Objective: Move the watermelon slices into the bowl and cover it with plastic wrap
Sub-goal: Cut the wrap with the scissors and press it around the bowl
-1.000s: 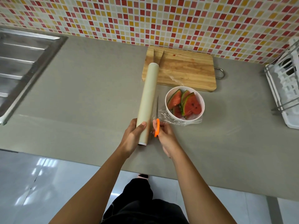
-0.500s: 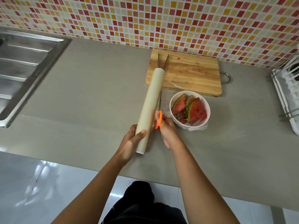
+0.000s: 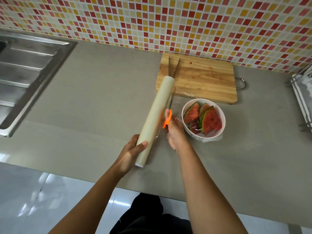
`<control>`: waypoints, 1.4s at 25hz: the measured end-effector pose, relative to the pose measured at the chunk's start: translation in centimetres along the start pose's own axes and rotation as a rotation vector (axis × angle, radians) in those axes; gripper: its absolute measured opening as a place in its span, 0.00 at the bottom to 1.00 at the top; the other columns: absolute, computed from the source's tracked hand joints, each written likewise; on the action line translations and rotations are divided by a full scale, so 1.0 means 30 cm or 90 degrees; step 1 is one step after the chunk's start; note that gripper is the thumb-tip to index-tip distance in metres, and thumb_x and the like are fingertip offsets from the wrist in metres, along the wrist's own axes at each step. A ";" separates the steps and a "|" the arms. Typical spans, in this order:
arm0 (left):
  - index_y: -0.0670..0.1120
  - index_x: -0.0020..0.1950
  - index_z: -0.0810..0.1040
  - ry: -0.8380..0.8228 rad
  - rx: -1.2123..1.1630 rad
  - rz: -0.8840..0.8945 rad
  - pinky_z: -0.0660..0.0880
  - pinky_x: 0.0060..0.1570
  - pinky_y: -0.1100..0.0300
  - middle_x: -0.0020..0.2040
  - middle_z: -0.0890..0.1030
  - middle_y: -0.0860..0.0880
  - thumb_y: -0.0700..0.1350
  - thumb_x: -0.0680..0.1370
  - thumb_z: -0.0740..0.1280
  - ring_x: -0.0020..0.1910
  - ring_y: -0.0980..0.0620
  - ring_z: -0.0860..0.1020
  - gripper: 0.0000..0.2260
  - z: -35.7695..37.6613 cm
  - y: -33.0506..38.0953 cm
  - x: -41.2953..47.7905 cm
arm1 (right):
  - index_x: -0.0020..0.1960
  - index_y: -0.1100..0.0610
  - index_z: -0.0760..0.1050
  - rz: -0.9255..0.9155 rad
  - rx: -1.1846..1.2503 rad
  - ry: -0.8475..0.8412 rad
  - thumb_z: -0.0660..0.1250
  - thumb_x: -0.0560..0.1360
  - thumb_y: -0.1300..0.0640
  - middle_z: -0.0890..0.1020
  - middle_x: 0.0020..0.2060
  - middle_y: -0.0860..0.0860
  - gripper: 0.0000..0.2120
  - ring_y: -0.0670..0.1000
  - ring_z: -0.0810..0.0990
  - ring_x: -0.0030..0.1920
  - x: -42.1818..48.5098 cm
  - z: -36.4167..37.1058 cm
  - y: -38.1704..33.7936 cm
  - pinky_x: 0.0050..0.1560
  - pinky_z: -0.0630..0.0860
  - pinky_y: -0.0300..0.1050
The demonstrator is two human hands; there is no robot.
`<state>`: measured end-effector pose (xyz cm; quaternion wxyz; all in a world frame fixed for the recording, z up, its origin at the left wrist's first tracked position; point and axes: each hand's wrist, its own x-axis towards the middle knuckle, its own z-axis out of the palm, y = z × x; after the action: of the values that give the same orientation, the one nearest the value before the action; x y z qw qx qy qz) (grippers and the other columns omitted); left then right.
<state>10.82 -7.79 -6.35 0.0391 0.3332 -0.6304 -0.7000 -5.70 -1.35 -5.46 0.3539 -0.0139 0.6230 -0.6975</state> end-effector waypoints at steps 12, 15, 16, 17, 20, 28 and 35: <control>0.53 0.56 0.75 -0.030 0.042 -0.024 0.70 0.49 0.58 0.49 0.79 0.56 0.62 0.65 0.64 0.50 0.55 0.76 0.23 -0.129 0.023 -0.019 | 0.36 0.50 0.69 0.038 0.067 0.035 0.62 0.76 0.46 0.70 0.30 0.46 0.12 0.42 0.69 0.33 0.098 0.064 -0.026 0.37 0.66 0.34; 0.53 0.56 0.76 -0.038 0.041 -0.028 0.69 0.50 0.57 0.47 0.80 0.58 0.62 0.65 0.65 0.50 0.56 0.76 0.23 -0.158 0.020 -0.023 | 0.35 0.50 0.70 0.033 0.080 0.036 0.62 0.76 0.46 0.72 0.28 0.43 0.12 0.43 0.68 0.34 0.126 0.075 -0.031 0.38 0.64 0.36; 0.53 0.56 0.76 -0.037 0.043 -0.026 0.69 0.50 0.57 0.47 0.80 0.59 0.62 0.66 0.65 0.50 0.56 0.76 0.23 -0.169 0.018 -0.025 | 0.35 0.50 0.70 0.029 0.081 0.038 0.62 0.76 0.47 0.72 0.27 0.42 0.12 0.43 0.68 0.33 0.133 0.079 -0.035 0.38 0.63 0.36; 0.52 0.56 0.76 -0.033 0.045 -0.025 0.69 0.50 0.57 0.47 0.80 0.58 0.62 0.66 0.65 0.50 0.57 0.77 0.23 -0.182 0.016 -0.029 | 0.35 0.50 0.70 0.030 0.088 0.044 0.62 0.76 0.48 0.71 0.26 0.43 0.12 0.43 0.68 0.32 0.137 0.082 -0.039 0.38 0.63 0.36; 0.53 0.56 0.77 -0.013 0.012 -0.021 0.70 0.47 0.60 0.47 0.81 0.58 0.60 0.67 0.65 0.48 0.58 0.78 0.21 -0.206 0.019 -0.038 | 0.34 0.52 0.71 0.020 0.030 0.079 0.62 0.77 0.50 0.71 0.28 0.46 0.13 0.44 0.69 0.32 0.112 0.101 -0.046 0.38 0.65 0.37; 0.48 0.60 0.75 0.157 0.212 -0.022 0.73 0.47 0.58 0.54 0.76 0.47 0.61 0.71 0.59 0.53 0.48 0.75 0.23 -0.245 0.070 0.046 | 0.48 0.60 0.71 -0.124 -0.853 0.057 0.62 0.75 0.52 0.81 0.45 0.60 0.10 0.60 0.80 0.46 -0.157 0.114 0.091 0.36 0.66 0.47; 0.46 0.75 0.59 0.151 0.436 -0.010 0.64 0.57 0.57 0.56 0.68 0.49 0.59 0.79 0.58 0.59 0.46 0.69 0.29 -0.238 0.040 0.053 | 0.52 0.63 0.69 -0.072 -0.848 0.095 0.61 0.73 0.54 0.79 0.51 0.60 0.13 0.60 0.77 0.53 -0.159 0.158 0.089 0.46 0.71 0.48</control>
<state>12.83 -14.90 -5.81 -0.0073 0.4109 -0.8170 -0.4046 1.32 -2.91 -4.74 0.1886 -0.2138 0.9413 -0.1806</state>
